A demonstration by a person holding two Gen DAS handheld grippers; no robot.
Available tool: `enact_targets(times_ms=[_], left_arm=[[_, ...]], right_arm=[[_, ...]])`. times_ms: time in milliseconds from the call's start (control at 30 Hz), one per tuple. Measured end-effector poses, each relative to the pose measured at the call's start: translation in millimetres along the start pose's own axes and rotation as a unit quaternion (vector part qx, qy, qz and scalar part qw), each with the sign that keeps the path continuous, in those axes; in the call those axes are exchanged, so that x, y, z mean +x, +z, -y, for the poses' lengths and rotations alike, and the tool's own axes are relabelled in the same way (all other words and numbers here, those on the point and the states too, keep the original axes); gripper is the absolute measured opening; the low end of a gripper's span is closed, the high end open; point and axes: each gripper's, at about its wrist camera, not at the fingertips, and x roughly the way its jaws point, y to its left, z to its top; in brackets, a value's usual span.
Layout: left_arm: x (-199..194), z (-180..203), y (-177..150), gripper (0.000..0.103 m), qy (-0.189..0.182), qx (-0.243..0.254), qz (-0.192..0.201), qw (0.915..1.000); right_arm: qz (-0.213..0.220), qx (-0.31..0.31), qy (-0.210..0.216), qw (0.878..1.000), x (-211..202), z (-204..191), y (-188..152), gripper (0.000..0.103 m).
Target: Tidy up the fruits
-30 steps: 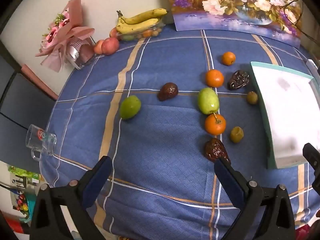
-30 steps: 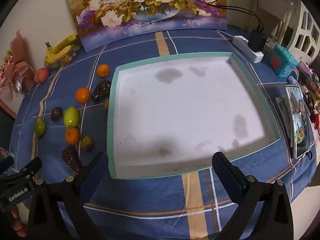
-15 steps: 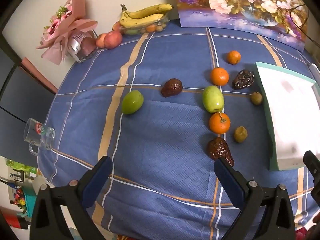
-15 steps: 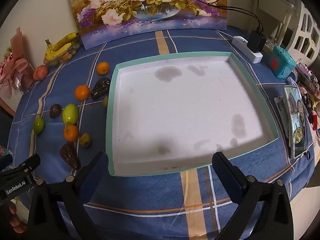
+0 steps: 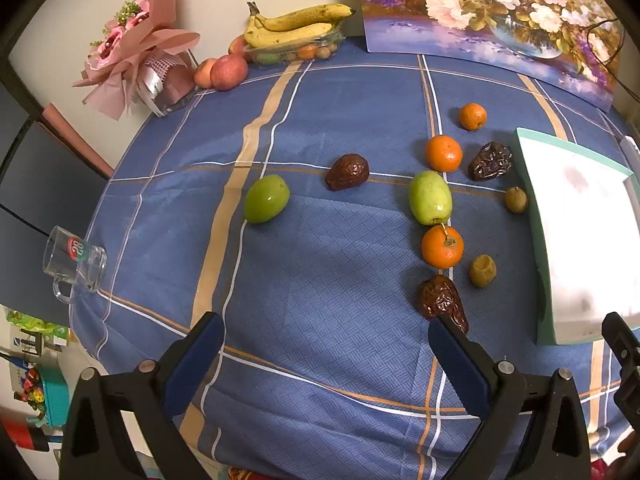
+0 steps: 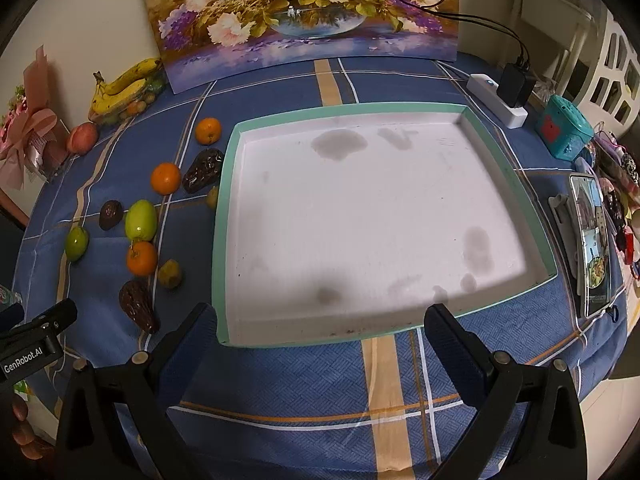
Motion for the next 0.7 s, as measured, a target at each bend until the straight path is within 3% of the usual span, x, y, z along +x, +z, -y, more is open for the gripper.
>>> enact_targets(times_ms=[700], left_arm=[[0.2, 1.2, -1.1, 0.103, -0.001, 0.003, -0.001, 1.0]], right_arm=[[-0.002, -0.001, -0.001, 1.0, 1.1, -0.8, 0.1, 0.103]])
